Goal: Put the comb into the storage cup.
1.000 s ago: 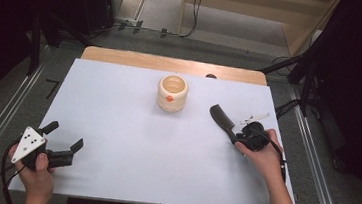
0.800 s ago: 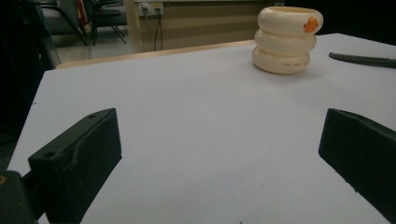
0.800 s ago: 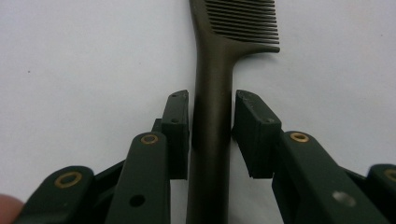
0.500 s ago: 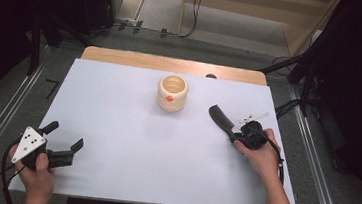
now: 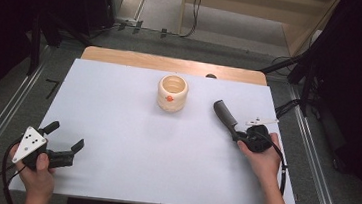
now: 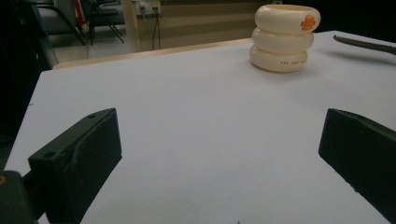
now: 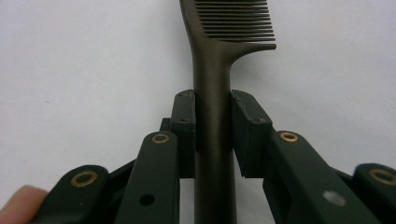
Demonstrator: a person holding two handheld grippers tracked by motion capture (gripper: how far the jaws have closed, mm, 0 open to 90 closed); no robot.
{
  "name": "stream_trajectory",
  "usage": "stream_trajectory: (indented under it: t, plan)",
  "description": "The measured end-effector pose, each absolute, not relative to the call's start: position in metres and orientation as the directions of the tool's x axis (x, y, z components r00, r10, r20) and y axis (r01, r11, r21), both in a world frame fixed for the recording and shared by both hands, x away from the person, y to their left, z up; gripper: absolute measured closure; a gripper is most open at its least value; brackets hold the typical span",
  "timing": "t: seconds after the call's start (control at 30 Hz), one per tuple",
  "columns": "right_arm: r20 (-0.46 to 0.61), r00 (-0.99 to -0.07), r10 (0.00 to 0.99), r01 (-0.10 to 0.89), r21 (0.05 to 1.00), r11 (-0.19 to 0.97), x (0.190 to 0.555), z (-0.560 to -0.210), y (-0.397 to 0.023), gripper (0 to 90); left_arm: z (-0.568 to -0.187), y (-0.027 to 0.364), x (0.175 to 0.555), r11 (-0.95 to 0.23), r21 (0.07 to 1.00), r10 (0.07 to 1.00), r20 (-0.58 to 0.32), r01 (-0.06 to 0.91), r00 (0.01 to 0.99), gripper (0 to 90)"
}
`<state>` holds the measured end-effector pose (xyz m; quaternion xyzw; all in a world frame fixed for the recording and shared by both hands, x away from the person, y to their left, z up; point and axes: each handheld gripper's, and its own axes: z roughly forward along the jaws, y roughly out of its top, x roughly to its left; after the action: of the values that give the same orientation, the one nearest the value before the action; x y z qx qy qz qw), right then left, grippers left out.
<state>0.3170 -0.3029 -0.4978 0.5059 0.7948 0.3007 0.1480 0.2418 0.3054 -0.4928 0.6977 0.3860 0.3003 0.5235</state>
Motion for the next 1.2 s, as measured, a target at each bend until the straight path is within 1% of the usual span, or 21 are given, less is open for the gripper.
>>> stream_trajectory:
  t: [0.13, 0.3, 0.5, 0.63, 0.83, 1.03, 1.2]
  plan:
    - [0.088, -0.428, 0.899, 0.688, 0.677, 0.261, 0.306, -0.491, -0.303, 70.6, -0.492, 0.305, 0.241, -0.155, 0.962, 0.853, 0.016, 0.225, 0.521, 0.0]
    - [0.114, -0.429, 0.896, 0.645, 0.733, 0.216, 0.294, -0.485, -0.302, 70.6, -0.490, 0.303, 0.239, -0.160, 0.961, 0.851, 0.020, 0.224, 0.524, 0.0]
    - [0.119, -0.441, 0.890, 0.593, 0.783, 0.189, 0.281, -0.479, -0.299, 70.6, -0.485, 0.296, 0.236, -0.145, 0.964, 0.841, 0.001, 0.225, 0.541, 0.0]
    - [0.127, -0.453, 0.882, 0.557, 0.813, 0.169, 0.272, -0.477, -0.299, 70.6, -0.478, 0.286, 0.235, -0.160, 0.962, 0.830, 0.010, 0.222, 0.558, 0.0]
    - [0.101, -0.475, 0.874, 0.514, 0.838, 0.182, 0.263, -0.478, -0.294, 70.6, -0.470, 0.266, 0.233, -0.172, 0.961, 0.808, 0.013, 0.216, 0.588, 0.0]
    - [0.118, -0.494, 0.861, 0.488, 0.858, 0.163, 0.257, -0.481, -0.291, 70.6, -0.464, 0.247, 0.235, -0.178, 0.958, 0.774, -0.006, 0.226, 0.633, 0.0]
    - [0.106, -0.519, 0.848, 0.457, 0.873, 0.171, 0.253, -0.482, -0.289, 70.6, -0.461, 0.231, 0.239, -0.185, 0.956, 0.747, -0.016, 0.230, 0.664, 0.0]
